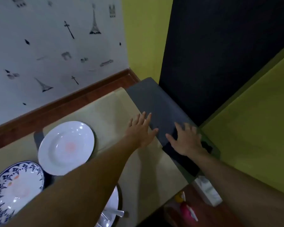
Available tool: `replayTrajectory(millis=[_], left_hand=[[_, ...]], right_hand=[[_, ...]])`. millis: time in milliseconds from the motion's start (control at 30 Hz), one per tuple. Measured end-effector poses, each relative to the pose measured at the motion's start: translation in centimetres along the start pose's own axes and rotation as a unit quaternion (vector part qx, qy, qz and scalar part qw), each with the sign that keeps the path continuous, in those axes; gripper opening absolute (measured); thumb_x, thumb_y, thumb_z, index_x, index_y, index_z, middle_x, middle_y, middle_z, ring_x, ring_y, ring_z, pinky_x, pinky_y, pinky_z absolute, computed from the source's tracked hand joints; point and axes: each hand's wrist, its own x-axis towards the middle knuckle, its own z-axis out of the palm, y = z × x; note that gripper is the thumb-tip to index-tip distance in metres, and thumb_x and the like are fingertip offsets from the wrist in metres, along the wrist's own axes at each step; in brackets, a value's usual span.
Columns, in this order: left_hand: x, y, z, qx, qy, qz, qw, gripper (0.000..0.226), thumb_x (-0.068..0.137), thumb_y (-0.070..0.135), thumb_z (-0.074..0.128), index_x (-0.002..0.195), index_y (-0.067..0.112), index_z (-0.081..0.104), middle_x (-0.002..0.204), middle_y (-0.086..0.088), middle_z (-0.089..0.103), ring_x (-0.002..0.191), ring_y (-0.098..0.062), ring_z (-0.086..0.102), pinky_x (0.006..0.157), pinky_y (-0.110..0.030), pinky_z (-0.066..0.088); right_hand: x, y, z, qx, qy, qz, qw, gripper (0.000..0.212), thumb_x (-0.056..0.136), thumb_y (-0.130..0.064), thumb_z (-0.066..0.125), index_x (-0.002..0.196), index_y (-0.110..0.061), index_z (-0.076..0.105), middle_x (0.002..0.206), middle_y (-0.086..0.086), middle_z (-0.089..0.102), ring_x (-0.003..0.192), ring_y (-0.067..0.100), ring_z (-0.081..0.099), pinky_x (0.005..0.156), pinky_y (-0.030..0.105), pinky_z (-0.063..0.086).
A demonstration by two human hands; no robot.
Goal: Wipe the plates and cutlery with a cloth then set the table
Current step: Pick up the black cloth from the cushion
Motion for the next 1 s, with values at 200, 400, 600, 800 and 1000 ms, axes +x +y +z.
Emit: replayTrajectory(millis=[200, 400, 600, 800, 1000], left_hand=[[0.7, 0.0, 5.7, -0.012, -0.094, -0.034, 0.995, 0.087, 0.093, 0.076, 0.018, 0.156, 0.028, -0.018, 0.165, -0.005, -0.023, 0.15, -0.036, -0.022, 0.119, -0.058, -0.008], [0.3, -1.0, 10.0, 0.011, -0.128, -0.042, 0.991, 0.094, 0.093, 0.076, 0.025, 0.152, 0.027, -0.028, 0.158, -0.005, -0.038, 0.142, -0.034, -0.037, 0.118, -0.062, -0.012], [0.2, -1.4, 10.9, 0.02, -0.117, -0.034, 0.992, 0.104, 0.086, 0.083, 0.028, 0.148, 0.029, -0.036, 0.149, -0.002, -0.048, 0.137, -0.032, -0.043, 0.115, -0.058, -0.018], [-0.1, -1.3, 10.5, 0.021, -0.11, -0.027, 0.993, 0.106, 0.087, 0.081, 0.033, 0.151, 0.027, -0.031, 0.151, -0.002, -0.045, 0.141, -0.033, -0.039, 0.116, -0.059, -0.015], [-1.2, -2.3, 8.9, 0.016, -0.082, -0.014, 0.996, 0.088, 0.096, 0.071, 0.025, 0.156, 0.023, -0.019, 0.163, -0.005, -0.025, 0.15, -0.032, -0.022, 0.12, -0.051, -0.007]], right_hand=[[-0.3, 1.9, 4.9, -0.02, -0.08, 0.042, 0.996, 0.085, 0.095, -0.077, 0.036, 0.163, -0.032, 0.011, 0.165, 0.012, 0.012, 0.148, 0.04, 0.016, 0.113, 0.06, 0.032], [-0.8, 2.3, 7.2, -0.098, -0.039, 0.026, 0.994, 0.077, 0.101, -0.069, 0.029, 0.164, -0.031, 0.006, 0.162, 0.014, 0.017, 0.144, 0.038, 0.022, 0.107, 0.055, 0.036], [-0.3, 2.6, 8.3, -0.05, 0.028, 0.025, 0.998, 0.056, 0.104, -0.043, 0.053, 0.156, -0.026, 0.043, 0.138, 0.018, 0.047, 0.117, 0.04, 0.046, 0.086, 0.05, 0.05], [0.6, 3.9, 8.9, 0.003, 0.031, -0.02, 0.999, 0.064, 0.099, 0.0, 0.046, 0.16, -0.015, 0.034, 0.133, 0.015, 0.042, 0.117, 0.033, 0.041, 0.101, 0.039, 0.046], [-0.3, 2.8, 6.9, 0.242, 0.038, 0.019, 0.969, 0.033, 0.106, -0.011, 0.044, 0.137, -0.004, 0.054, 0.13, 0.024, 0.051, 0.119, 0.04, 0.049, 0.104, 0.053, 0.043]])
